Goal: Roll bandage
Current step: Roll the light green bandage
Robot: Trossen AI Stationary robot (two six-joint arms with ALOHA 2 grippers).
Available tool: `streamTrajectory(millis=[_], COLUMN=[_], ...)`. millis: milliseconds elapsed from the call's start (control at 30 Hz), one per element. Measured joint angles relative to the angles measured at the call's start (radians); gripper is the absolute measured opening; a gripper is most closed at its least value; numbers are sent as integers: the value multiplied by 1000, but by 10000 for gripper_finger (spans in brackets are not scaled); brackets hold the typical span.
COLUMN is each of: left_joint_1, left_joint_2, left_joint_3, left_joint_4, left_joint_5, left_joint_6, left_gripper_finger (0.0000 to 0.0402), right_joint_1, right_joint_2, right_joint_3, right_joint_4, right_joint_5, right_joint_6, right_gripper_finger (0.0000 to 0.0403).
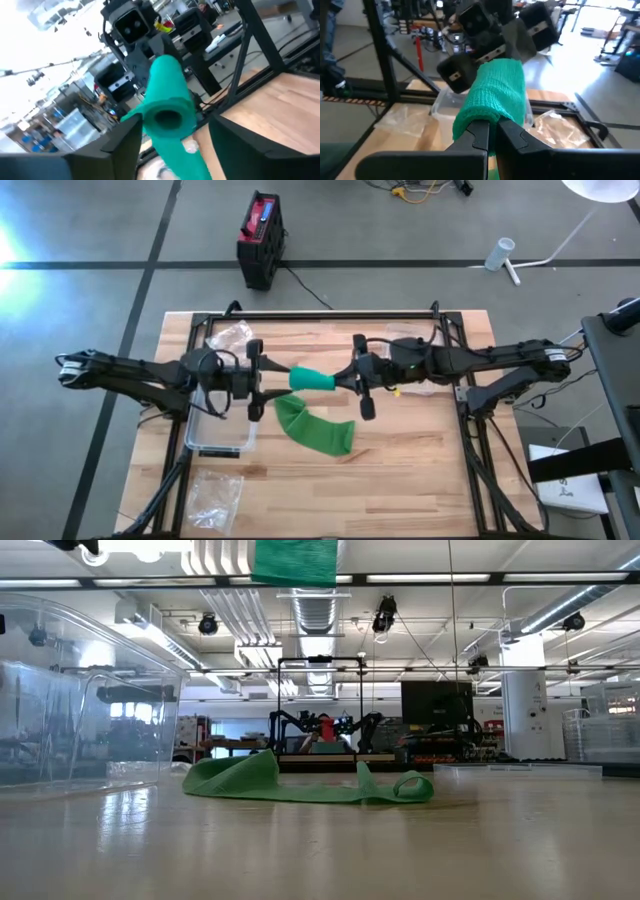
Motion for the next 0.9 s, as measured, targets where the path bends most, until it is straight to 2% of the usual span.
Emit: streamTrajectory(millis=[200, 300, 433, 533, 700, 900], left_joint_1=[0, -1, 0, 0, -33, -162], left_joint_2=[-3, 7, 19, 27, 22, 19], left_joint_3=[11, 27, 35, 35, 34, 47], left_joint_4=[-1, -2, -13, -32, -39, -36], left_joint_5=[-6, -89, -255, -327, -313, -299], left_joint_6=[111, 124, 120, 119, 94, 114], left_gripper_finger=[275, 294, 311, 321, 329, 323], right_joint_1=[-27, -39, -43, -42, -42, -68], right_joint_2=[0, 2, 3, 3, 3, 3], right_joint_3=[0, -2, -5, -5, -5, -5], right_joint_4=[6, 5, 3, 4, 13, 21], right_joint_5=[13, 13, -1, -37, -77, -74], right_joint_6=[22, 51, 66, 65, 68, 130], right_gripper_finger=[3, 3, 3, 3, 3, 3])
